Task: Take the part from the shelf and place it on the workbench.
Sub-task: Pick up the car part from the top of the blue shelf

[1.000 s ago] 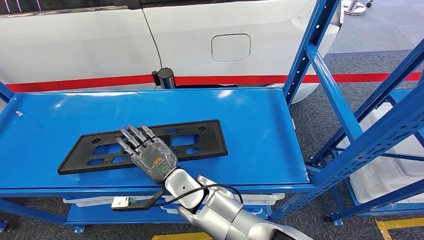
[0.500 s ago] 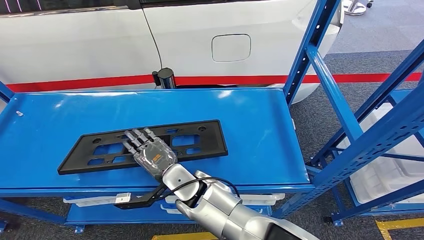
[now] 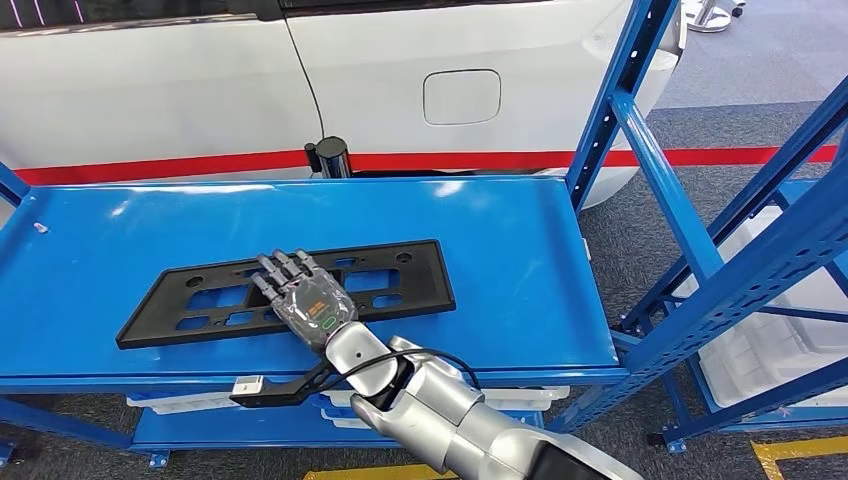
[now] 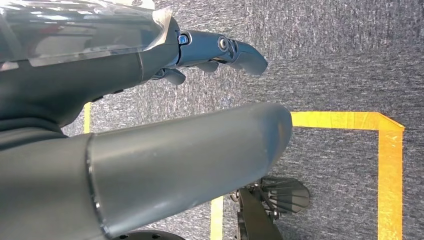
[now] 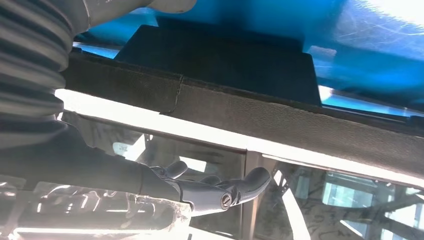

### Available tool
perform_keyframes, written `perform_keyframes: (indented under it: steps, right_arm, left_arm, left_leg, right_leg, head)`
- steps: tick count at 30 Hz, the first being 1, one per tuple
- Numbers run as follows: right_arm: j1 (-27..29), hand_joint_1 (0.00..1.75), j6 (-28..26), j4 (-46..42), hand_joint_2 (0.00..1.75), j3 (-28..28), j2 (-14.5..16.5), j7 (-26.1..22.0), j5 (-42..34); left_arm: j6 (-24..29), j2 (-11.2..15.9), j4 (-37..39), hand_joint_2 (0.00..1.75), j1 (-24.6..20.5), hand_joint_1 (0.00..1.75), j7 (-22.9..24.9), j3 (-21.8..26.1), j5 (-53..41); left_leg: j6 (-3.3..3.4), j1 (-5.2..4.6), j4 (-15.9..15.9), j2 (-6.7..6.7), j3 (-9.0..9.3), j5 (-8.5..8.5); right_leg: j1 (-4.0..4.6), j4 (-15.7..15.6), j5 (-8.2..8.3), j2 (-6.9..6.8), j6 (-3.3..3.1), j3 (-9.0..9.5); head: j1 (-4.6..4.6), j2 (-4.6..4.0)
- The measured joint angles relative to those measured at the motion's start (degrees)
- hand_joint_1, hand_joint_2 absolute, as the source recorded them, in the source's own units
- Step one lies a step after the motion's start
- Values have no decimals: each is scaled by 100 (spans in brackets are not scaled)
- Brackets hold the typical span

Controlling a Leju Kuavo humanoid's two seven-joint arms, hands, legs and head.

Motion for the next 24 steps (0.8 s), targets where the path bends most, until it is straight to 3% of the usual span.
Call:
perform_keyframes:
  steps: [9,11,14,15,18,24]
  right_arm:
    - [-106,2,352,-2,175,2,-34,111,7]
    - [-110,23,371,-2,175,2,-43,120,2]
    - [-109,120,432,-2,175,6,-52,135,-3]
    - [-107,144,452,-2,175,9,-58,141,-5]
    - [-98,153,492,-2,175,21,-82,146,-15]
    - [-56,154,515,-2,175,54,-131,146,-90]
  left_arm:
    - [28,-25,0,0,0,0,-40,54,-17]
    - [41,-29,0,0,0,0,-50,62,-17]
    - [62,-37,0,0,0,0,-58,82,-17]
    - [67,-39,0,0,0,0,-60,90,-18]
    - [72,-42,0,0,0,0,-62,101,-28]
    - [78,-45,0,0,0,0,-84,125,-56]
  left_leg:
    - [0,0,-1,1,22,-1]
    - [0,0,-1,1,26,-1]
    - [0,0,-1,1,30,-1]
    - [0,0,-1,1,31,-1]
    - [0,0,-1,1,30,-1]
    - [0,0,-1,1,26,-1]
  right_leg:
    - [0,-1,-1,0,-1,22]
    - [0,-1,-1,0,-1,26]
    - [0,-1,-1,0,-1,30]
    - [0,-1,-1,0,-1,31]
    - [0,-1,-1,1,-1,30]
    - [0,-1,-1,1,-1,25]
  head:
    - [0,0]
    - [0,0]
    - [0,0]
    - [0,0]
    - [0,0]
    - [0,0]
